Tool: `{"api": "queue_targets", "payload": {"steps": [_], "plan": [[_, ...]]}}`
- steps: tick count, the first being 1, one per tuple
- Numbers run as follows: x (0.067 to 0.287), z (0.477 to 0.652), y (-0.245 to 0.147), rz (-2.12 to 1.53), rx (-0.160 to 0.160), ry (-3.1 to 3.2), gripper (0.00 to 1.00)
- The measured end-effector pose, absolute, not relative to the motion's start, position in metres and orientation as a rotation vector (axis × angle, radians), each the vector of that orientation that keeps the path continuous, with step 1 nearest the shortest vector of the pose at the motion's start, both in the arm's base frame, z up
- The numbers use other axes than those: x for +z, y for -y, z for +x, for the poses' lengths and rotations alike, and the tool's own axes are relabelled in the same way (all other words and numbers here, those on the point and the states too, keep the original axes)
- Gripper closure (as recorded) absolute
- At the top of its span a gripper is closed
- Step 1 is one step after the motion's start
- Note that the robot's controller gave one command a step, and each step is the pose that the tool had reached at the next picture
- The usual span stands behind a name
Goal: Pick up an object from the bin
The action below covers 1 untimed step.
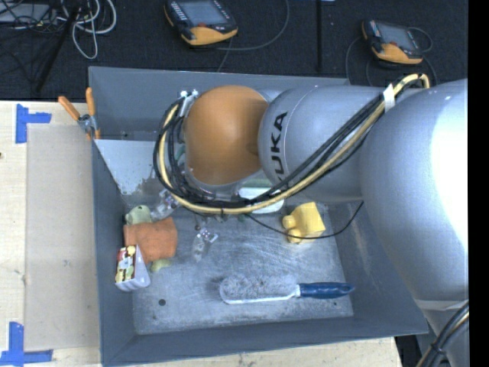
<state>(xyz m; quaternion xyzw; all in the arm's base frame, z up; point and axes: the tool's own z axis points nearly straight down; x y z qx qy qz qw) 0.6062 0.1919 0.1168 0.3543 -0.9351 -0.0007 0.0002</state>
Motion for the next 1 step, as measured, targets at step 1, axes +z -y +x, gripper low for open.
{"api": "queue_targets", "payload": {"steps": [1], "plan": [[0.1121,0.6111,-0.1946,1.357,0.000,2.836,0.00]]}}
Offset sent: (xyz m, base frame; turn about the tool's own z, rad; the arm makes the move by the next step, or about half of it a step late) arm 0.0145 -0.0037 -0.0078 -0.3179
